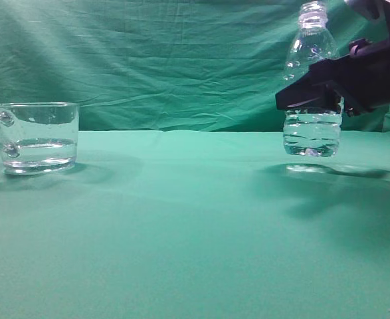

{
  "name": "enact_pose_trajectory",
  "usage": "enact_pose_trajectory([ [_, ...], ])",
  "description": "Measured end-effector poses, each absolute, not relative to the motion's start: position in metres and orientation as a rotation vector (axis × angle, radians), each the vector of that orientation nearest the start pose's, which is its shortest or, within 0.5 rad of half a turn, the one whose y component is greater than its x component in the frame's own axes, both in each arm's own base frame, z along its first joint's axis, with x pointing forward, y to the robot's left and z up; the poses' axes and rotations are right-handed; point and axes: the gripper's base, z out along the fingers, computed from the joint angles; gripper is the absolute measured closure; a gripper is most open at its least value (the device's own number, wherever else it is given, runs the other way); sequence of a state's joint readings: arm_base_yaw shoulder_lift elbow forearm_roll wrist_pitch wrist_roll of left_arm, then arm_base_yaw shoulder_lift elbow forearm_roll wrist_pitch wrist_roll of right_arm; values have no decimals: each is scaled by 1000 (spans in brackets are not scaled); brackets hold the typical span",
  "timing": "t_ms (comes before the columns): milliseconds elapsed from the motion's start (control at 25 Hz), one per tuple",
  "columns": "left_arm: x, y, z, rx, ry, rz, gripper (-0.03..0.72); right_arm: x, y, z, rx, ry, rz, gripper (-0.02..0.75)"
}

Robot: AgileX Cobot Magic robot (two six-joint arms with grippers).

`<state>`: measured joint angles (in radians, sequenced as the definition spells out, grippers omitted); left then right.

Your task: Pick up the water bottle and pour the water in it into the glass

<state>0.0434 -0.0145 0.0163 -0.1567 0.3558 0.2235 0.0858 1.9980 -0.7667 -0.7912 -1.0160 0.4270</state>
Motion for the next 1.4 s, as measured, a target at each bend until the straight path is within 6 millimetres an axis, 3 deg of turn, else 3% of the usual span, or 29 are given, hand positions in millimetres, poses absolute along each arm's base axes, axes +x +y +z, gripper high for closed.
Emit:
enact_pose_trajectory([
  [440, 53, -3, 177, 69, 1836, 34, 688, 321, 83, 113, -597, 1779, 630, 421],
  [480, 53, -3, 177, 69, 1836, 34, 688, 321, 83, 113, -594, 1776, 630, 360],
  [800, 53, -3, 177, 69, 1836, 34, 688, 321, 83, 118, -587, 1759, 627, 106],
  [960, 53, -3, 177, 69, 1836, 34, 688, 321, 82, 147, -582, 1684, 591, 121],
  [1040, 53, -3, 177, 69, 1836, 34, 688, 321, 80, 168, -563, 1631, 562, 121],
  [1080, 53, -3, 177, 69, 1836, 34, 688, 319, 79, 179, -560, 1601, 548, 80],
  [1240, 53, -3, 177, 69, 1836, 34, 688, 310, 77, 221, -565, 1490, 498, 95],
  [1400, 53, -3, 177, 69, 1836, 34, 688, 293, 72, 263, -516, 1454, 454, 332],
])
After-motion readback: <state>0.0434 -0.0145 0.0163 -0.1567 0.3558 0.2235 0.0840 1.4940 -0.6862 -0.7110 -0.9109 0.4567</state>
